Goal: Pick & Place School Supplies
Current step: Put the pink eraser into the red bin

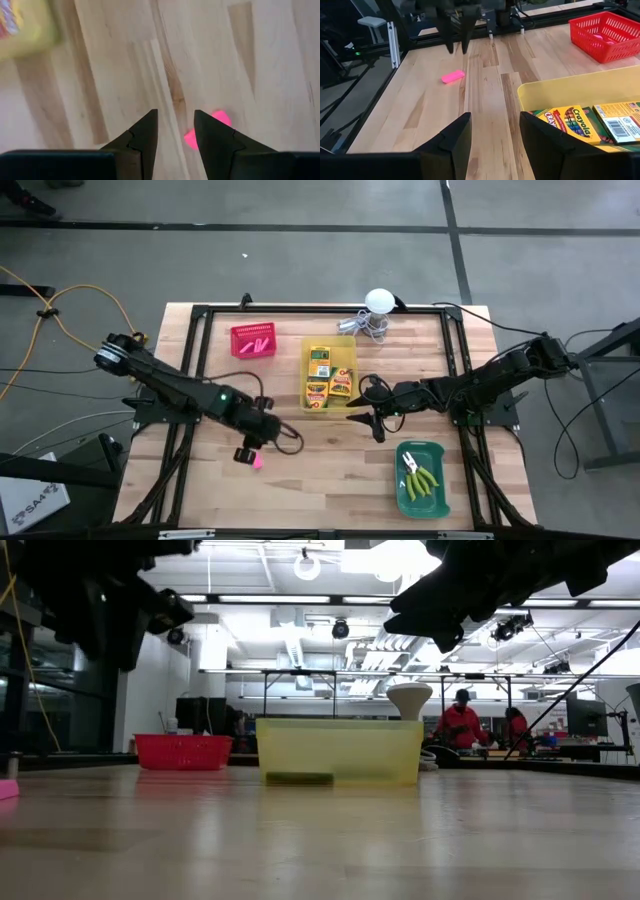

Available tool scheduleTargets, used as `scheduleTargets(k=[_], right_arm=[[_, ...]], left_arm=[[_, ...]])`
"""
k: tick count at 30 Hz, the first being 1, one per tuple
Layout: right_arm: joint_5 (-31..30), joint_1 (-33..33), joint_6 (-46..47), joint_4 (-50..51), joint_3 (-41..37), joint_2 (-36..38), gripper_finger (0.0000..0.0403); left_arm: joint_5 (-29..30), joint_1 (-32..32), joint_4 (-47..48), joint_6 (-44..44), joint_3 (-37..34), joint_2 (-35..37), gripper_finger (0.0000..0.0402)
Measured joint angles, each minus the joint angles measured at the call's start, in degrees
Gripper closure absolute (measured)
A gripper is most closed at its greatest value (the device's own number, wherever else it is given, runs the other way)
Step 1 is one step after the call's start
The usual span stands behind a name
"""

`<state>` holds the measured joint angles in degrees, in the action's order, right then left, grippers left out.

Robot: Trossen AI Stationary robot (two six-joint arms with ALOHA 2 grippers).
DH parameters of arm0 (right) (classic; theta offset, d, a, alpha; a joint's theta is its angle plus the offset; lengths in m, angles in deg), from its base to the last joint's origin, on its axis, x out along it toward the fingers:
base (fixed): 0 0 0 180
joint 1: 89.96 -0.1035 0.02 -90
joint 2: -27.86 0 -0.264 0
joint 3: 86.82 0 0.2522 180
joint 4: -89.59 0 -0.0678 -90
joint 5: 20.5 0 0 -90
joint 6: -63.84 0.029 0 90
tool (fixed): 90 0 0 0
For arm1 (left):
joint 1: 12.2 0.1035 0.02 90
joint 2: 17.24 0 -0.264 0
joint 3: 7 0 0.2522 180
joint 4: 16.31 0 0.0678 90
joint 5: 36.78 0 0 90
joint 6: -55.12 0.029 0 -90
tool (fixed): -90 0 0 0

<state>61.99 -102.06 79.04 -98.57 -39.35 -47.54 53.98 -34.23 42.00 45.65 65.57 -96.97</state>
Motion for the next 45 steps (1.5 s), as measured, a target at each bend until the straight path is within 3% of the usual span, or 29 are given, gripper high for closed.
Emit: scheduleTargets(k=[4, 15, 25, 30, 45], right_arm=[[0.02, 0.00, 0.00, -0.01, 0.00, 0.00, 0.0247], [0.20, -0.02, 0.02, -0.03, 0.00, 0.02, 0.0247], [0.25, 0.00, 0.02, -0.07, 0.00, 0.02, 0.0247], [0.25, -0.02, 0.02, -0.08, 0.00, 0.00, 0.0247], [0.25, 0.00, -0.19, 0.83, 0.00, 0.01, 0.0247]], left_arm=[[-0.02, -1.05, -0.23, -10.46, 0.00, -3.12, 0.0280], [-0.04, -2.33, 0.16, -59.29, -0.07, -9.31, 0.0280], [0.04, -6.42, 0.13, -91.71, -0.07, -13.13, 0.0280], [-0.02, -8.24, 0.00, -102.56, -0.09, -13.54, 0.0280], [-1.89, -6.86, 0.48, -121.95, -0.09, -13.37, 0.0280]])
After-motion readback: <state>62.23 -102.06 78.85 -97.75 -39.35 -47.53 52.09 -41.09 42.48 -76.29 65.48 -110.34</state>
